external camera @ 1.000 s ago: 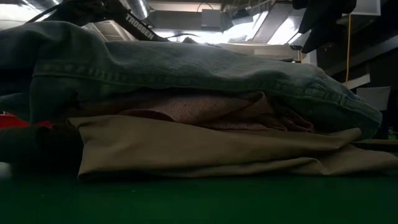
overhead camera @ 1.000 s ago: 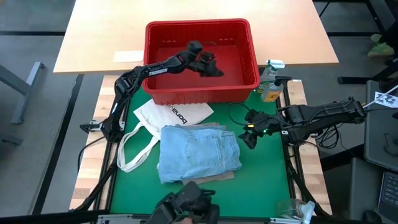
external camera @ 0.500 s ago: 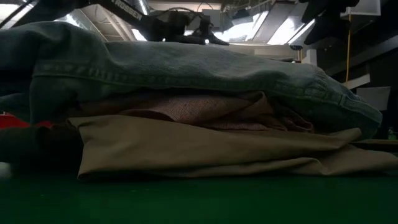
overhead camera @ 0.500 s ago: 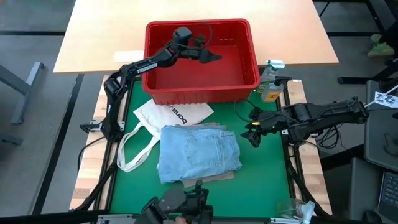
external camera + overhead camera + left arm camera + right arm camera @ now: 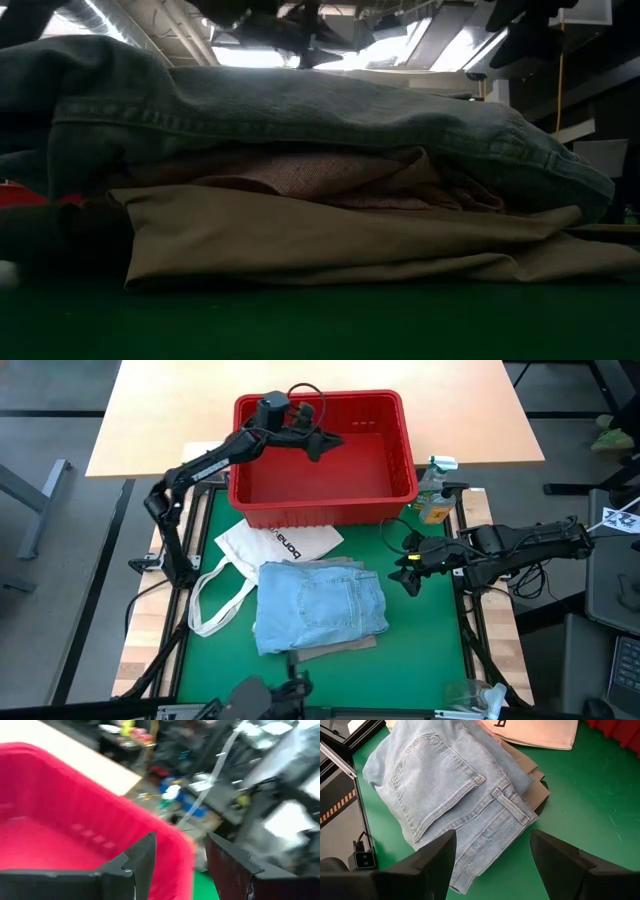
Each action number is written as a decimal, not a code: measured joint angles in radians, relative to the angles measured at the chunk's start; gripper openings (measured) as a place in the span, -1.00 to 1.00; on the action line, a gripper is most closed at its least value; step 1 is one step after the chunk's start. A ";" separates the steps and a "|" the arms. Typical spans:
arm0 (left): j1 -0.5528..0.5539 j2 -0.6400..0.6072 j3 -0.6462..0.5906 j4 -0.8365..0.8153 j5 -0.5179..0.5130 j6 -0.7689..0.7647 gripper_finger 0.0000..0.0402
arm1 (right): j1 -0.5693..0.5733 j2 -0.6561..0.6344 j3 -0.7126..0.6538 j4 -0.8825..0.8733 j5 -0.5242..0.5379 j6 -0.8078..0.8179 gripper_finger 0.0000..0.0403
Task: Fold laundry
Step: Put the stacked clothing into the red laundry bin
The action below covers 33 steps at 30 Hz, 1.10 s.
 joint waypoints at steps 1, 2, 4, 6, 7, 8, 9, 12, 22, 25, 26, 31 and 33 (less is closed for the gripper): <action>-0.001 -0.019 0.000 -0.051 -0.046 0.037 -0.18 | 0.000 0.000 0.000 0.000 0.000 0.000 0.26; -0.004 -0.038 0.000 -0.106 -0.101 0.073 -0.18 | 0.000 0.000 0.000 0.001 0.000 0.000 0.26; -0.005 -0.071 0.001 -0.212 -0.218 0.146 -0.18 | 0.000 0.000 0.000 0.001 0.000 0.000 0.26; -0.010 -0.096 0.001 -0.305 -0.328 0.207 -0.18 | 0.000 0.000 0.000 0.001 0.000 0.000 0.26; -0.012 -0.108 0.001 -0.350 -0.374 0.230 -0.18 | 0.000 0.000 0.000 0.001 0.000 0.000 0.26; -0.013 -0.120 0.001 -0.393 -0.418 0.247 -0.18 | 0.000 0.000 0.000 0.001 0.000 0.000 0.26; -0.015 -0.133 0.001 -0.432 -0.459 0.257 -0.18 | 0.000 0.000 0.000 0.001 0.000 0.000 0.26; -0.029 -0.159 0.001 -0.534 -0.539 0.287 -0.18 | 0.000 0.000 0.000 0.002 0.000 0.000 0.26; -0.121 -0.266 0.001 -0.784 -0.561 0.318 -0.18 | 0.000 0.000 0.000 0.002 0.000 0.000 0.26; -0.167 -0.300 0.001 -0.848 -0.560 0.305 -0.18 | 0.000 0.000 0.000 0.002 -0.001 0.000 0.26; -0.183 -0.311 0.001 -0.874 -0.559 0.303 -0.18 | 0.000 0.000 0.000 0.002 -0.005 0.000 0.26; -0.276 -0.351 0.001 -0.976 -0.552 0.261 -0.18 | 0.000 0.000 0.000 0.002 -0.042 0.000 0.26; -0.317 -0.364 0.001 -1.002 -0.535 0.223 -0.18 | 0.000 0.000 0.000 0.002 -0.053 0.000 0.26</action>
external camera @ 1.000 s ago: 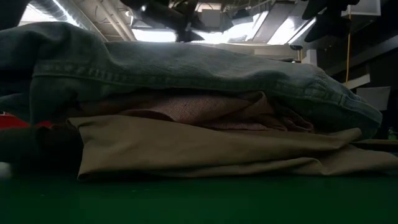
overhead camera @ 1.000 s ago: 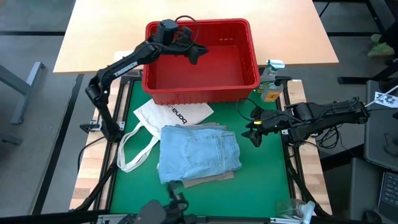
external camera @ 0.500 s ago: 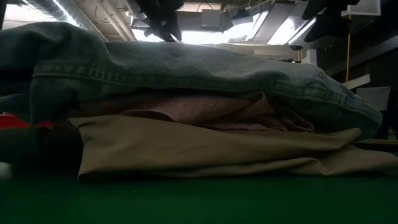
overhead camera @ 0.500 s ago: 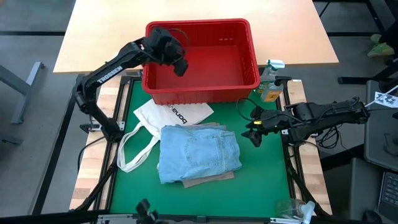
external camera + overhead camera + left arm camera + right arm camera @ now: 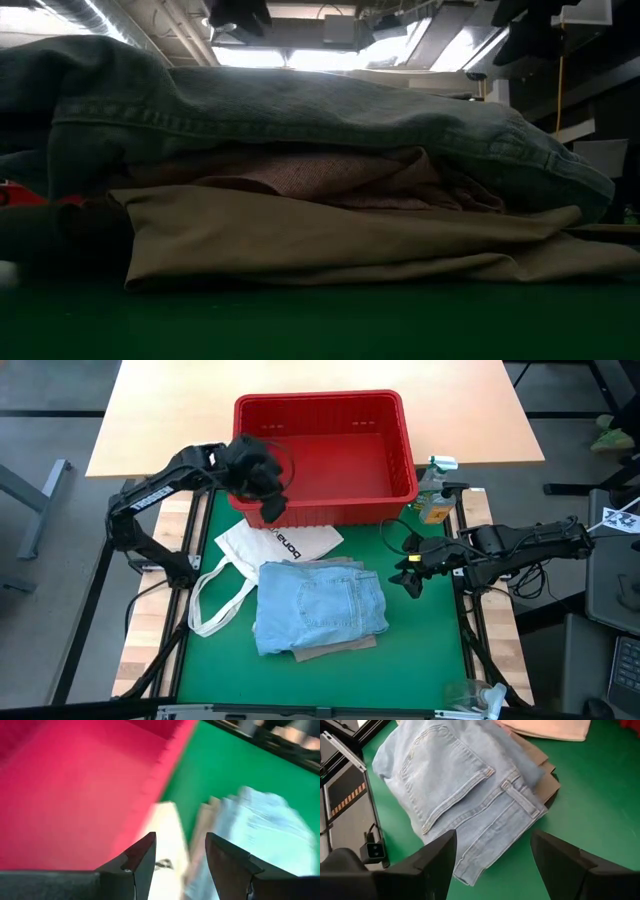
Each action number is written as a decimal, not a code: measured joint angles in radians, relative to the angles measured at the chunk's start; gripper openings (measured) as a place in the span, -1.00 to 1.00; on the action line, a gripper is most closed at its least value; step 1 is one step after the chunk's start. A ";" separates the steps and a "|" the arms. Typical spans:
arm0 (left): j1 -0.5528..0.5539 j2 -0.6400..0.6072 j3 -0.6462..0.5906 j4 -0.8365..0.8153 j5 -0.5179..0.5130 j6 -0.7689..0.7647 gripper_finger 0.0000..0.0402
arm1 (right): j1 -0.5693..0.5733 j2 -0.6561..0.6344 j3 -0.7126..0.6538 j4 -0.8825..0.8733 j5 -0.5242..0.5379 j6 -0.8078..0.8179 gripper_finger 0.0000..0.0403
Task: Fold laundry
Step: Put the stacked clothing into the red laundry bin
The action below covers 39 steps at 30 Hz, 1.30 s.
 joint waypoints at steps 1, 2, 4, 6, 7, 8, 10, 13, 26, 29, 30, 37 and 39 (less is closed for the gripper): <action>-0.020 -0.003 0.000 -0.009 0.015 -0.015 -0.18 | 0.000 0.000 0.000 0.000 -0.001 0.000 0.26; -0.043 -0.005 0.000 -0.018 0.032 -0.028 -0.18 | 0.000 0.000 0.000 0.001 -0.009 0.000 0.26; -0.088 -0.006 0.000 -0.042 0.064 -0.056 -0.18 | 0.000 0.000 0.000 0.005 -0.024 0.000 0.26; -0.133 -0.006 0.000 -0.080 0.096 -0.109 -0.18 | 0.000 0.000 0.000 0.006 -0.040 0.008 0.26; -0.155 -0.006 0.000 -0.106 0.114 -0.151 -0.18 | 0.000 0.000 0.000 0.007 -0.048 0.023 0.26; -0.175 -0.006 0.000 -0.135 0.130 -0.194 -0.18 | 0.000 0.000 0.000 0.007 -0.055 0.045 0.26; -0.217 -0.006 0.000 -0.189 0.162 -0.274 -0.18 | 0.000 0.000 0.000 0.007 -0.072 0.085 0.26; -0.274 -0.006 0.000 -0.271 0.193 -0.405 -0.18 | 0.000 0.000 0.000 0.006 -0.113 0.109 0.26; -0.573 -0.006 -0.103 -0.379 0.097 -0.945 -0.18 | 0.001 0.000 0.000 -0.004 -0.183 0.158 0.26; -0.630 -0.006 -0.205 -0.374 0.166 -0.970 -0.18 | 0.001 0.000 0.000 -0.005 -0.184 0.161 0.26; -0.646 -0.006 -0.245 -0.368 0.194 -0.965 -0.18 | 0.001 0.000 0.000 -0.005 -0.184 0.159 0.26; -0.724 -0.005 -0.524 -0.217 0.217 -0.935 -0.18 | 0.001 0.000 0.000 -0.005 -0.183 0.150 0.26; -0.737 -0.005 -0.609 -0.094 0.205 -0.930 -0.18 | 0.001 0.000 0.000 -0.005 -0.183 0.150 0.26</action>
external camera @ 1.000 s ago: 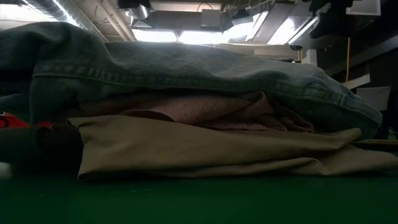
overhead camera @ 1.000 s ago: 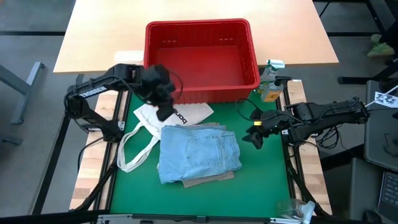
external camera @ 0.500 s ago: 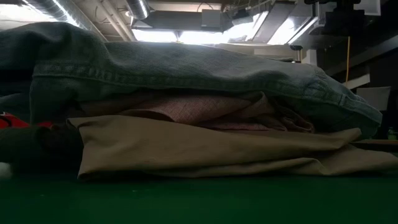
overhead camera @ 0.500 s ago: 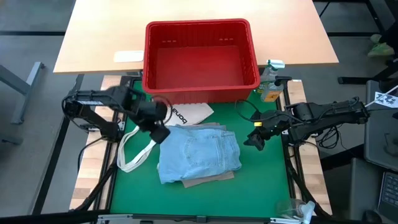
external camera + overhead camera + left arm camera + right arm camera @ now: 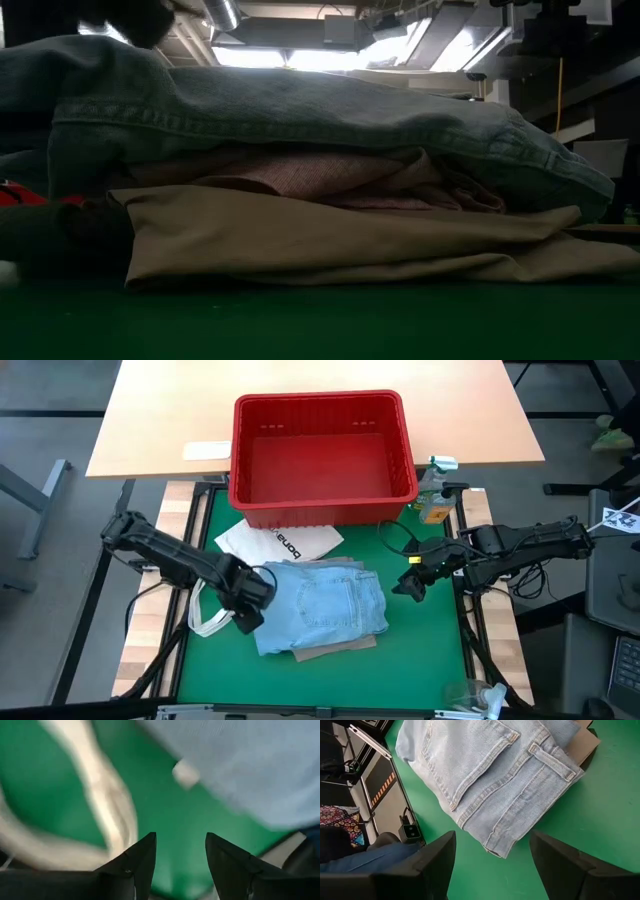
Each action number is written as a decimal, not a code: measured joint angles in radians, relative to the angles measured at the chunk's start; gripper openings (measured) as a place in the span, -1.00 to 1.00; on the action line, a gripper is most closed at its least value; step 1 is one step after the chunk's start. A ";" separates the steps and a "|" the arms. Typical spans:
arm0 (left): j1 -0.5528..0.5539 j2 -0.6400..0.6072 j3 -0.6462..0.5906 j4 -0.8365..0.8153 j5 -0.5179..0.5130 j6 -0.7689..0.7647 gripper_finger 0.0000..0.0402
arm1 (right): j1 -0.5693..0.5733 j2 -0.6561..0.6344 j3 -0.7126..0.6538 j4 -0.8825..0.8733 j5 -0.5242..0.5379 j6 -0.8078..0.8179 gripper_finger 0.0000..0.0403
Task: Fold laundry
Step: Put the stacked clothing into the red laundry bin
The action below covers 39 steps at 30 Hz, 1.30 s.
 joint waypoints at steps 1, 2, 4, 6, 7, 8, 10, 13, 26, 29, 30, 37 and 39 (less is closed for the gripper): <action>-0.006 0.000 -0.047 0.077 -0.012 0.004 -0.18 | 0.000 0.000 0.000 0.000 0.004 0.000 0.26; -0.012 0.000 -0.094 0.159 -0.026 0.009 -0.18 | 0.000 0.000 0.000 0.000 0.015 0.000 0.26; -0.017 0.000 -0.195 0.333 -0.050 0.017 -0.18 | 0.000 0.000 0.000 0.000 0.042 -0.002 0.26; -0.012 0.000 -0.306 0.513 -0.062 -0.005 -0.18 | 0.000 0.000 0.000 -0.003 0.066 -0.002 0.26; -0.008 0.000 -0.361 0.585 -0.066 -0.030 -0.18 | 0.000 0.000 0.000 -0.006 0.071 -0.002 0.26; -0.004 0.000 -0.412 0.642 -0.071 -0.058 -0.18 | 0.000 0.000 0.000 -0.007 0.071 -0.002 0.26; -0.001 0.000 -0.502 0.726 -0.084 -0.118 -0.18 | 0.000 0.000 0.000 -0.006 0.071 -0.002 0.26; -0.009 -0.011 -0.584 0.831 -0.102 -0.219 -0.18 | 0.000 0.001 0.000 -0.006 0.071 0.004 0.26; -0.026 -0.146 -0.591 0.907 -0.310 -0.234 -0.18 | 0.000 0.001 0.000 -0.005 0.072 0.034 0.26; -0.032 -0.135 -0.591 0.908 -0.313 -0.256 -0.18 | 0.000 0.001 0.000 -0.006 0.071 0.022 0.26; -0.033 -0.129 -0.591 0.907 -0.317 -0.270 -0.18 | 0.000 0.001 0.000 -0.006 0.071 0.021 0.26; -0.033 -0.103 -0.591 0.928 -0.357 -0.346 -0.18 | -0.001 0.001 0.000 -0.005 0.072 0.012 0.26; -0.033 -0.103 -0.591 0.929 -0.363 -0.353 -0.18 | -0.001 0.001 0.000 -0.005 0.072 0.005 0.26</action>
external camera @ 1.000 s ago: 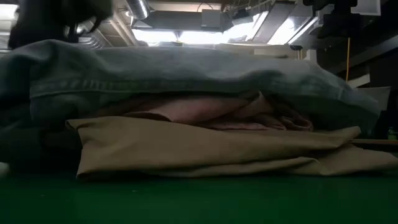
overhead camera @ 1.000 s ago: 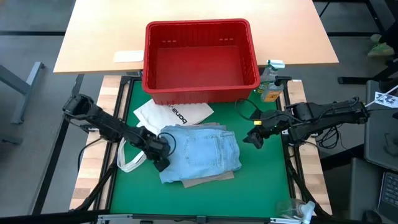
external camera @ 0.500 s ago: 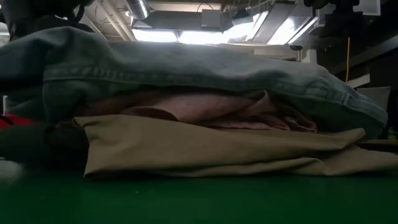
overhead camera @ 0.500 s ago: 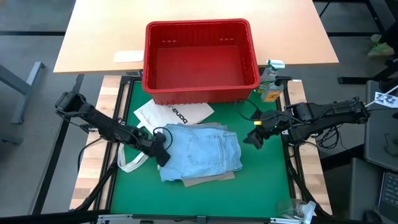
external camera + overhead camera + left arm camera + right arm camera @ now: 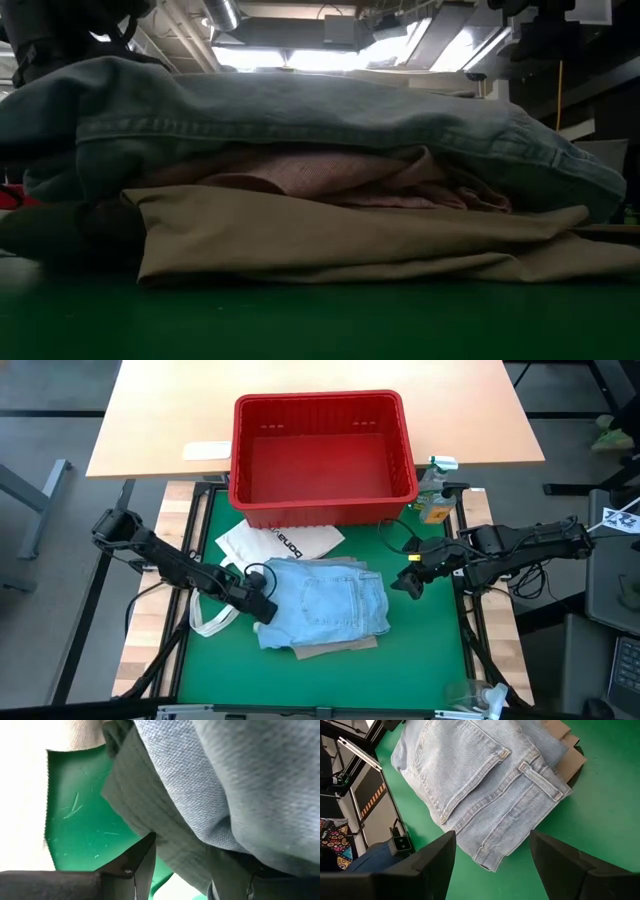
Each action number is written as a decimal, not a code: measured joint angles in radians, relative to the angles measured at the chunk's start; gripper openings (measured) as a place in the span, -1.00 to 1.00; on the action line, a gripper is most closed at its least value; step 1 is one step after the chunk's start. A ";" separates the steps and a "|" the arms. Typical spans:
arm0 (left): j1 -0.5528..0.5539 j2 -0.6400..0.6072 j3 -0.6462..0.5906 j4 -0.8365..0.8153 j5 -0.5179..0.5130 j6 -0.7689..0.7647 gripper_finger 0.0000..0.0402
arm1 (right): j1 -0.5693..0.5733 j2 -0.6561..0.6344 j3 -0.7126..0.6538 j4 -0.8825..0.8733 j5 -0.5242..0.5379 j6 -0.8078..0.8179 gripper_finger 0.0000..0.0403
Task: Fold laundry
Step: Put the stacked clothing into the red laundry bin
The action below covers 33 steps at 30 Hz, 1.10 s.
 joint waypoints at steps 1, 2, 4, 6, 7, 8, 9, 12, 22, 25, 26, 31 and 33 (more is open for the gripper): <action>0.000 0.000 0.000 0.001 -0.001 0.000 -0.18 | 0.000 0.000 0.000 0.000 0.000 0.000 0.26; 0.000 0.000 0.000 0.001 -0.004 0.000 -0.18 | 0.000 0.000 0.000 0.000 0.000 0.000 0.26; 0.000 0.000 0.000 0.001 -0.012 0.000 -0.18 | 0.000 0.000 0.000 0.000 0.006 0.000 0.26; 0.000 0.000 0.000 0.000 -0.015 0.000 -0.18 | 0.000 0.000 0.000 -0.002 0.018 -0.001 0.26; 0.001 0.000 0.000 -0.002 -0.008 0.003 -0.18 | 0.000 0.000 0.000 -0.011 0.018 -0.001 0.26; 0.001 0.000 0.001 -0.006 0.003 0.014 -0.18 | 0.000 0.000 0.000 -0.030 0.017 -0.002 0.26; 0.001 0.000 0.001 -0.011 0.023 0.028 -0.18 | 0.000 -0.001 0.000 -0.054 0.017 -0.002 0.26; 0.002 0.000 0.001 -0.041 0.095 0.026 -0.18 | 0.000 -0.011 0.000 -0.150 0.018 -0.002 0.26; 0.001 0.012 0.002 -0.024 0.040 -0.002 -0.18 | 0.000 -0.010 -0.166 -0.111 0.030 0.060 0.26; 0.001 0.036 0.002 0.013 0.037 -0.004 -0.18 | 0.000 -0.010 -0.247 0.012 0.015 0.102 0.26; 0.001 0.050 0.002 0.024 0.038 -0.004 -0.18 | 0.000 -0.009 -0.268 0.039 0.015 0.115 0.26; 0.000 0.113 0.005 0.056 0.038 -0.026 -0.18 | 0.000 -0.003 -0.348 0.162 0.015 0.186 0.26; 0.001 0.122 0.006 0.069 0.037 -0.026 -0.18 | 0.000 -0.001 -0.383 0.224 0.015 0.197 0.26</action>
